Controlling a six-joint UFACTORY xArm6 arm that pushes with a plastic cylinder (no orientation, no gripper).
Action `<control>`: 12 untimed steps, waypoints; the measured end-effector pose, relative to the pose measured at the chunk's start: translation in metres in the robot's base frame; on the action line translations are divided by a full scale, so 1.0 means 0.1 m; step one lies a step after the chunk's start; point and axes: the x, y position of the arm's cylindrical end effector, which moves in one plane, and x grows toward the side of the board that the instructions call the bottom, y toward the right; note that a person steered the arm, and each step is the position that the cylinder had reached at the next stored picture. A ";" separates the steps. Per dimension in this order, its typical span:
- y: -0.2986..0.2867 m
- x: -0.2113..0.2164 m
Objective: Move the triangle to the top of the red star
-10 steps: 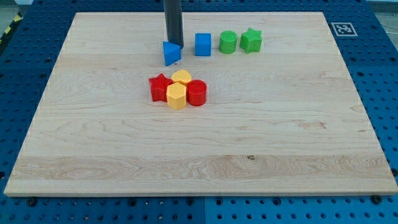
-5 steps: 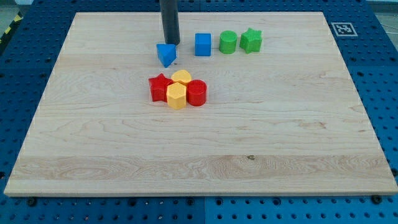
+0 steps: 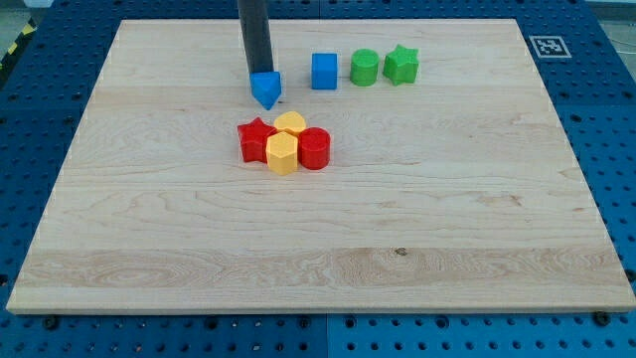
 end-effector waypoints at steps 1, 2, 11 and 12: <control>-0.01 0.04; -0.01 0.19; 0.09 0.55; 0.09 0.65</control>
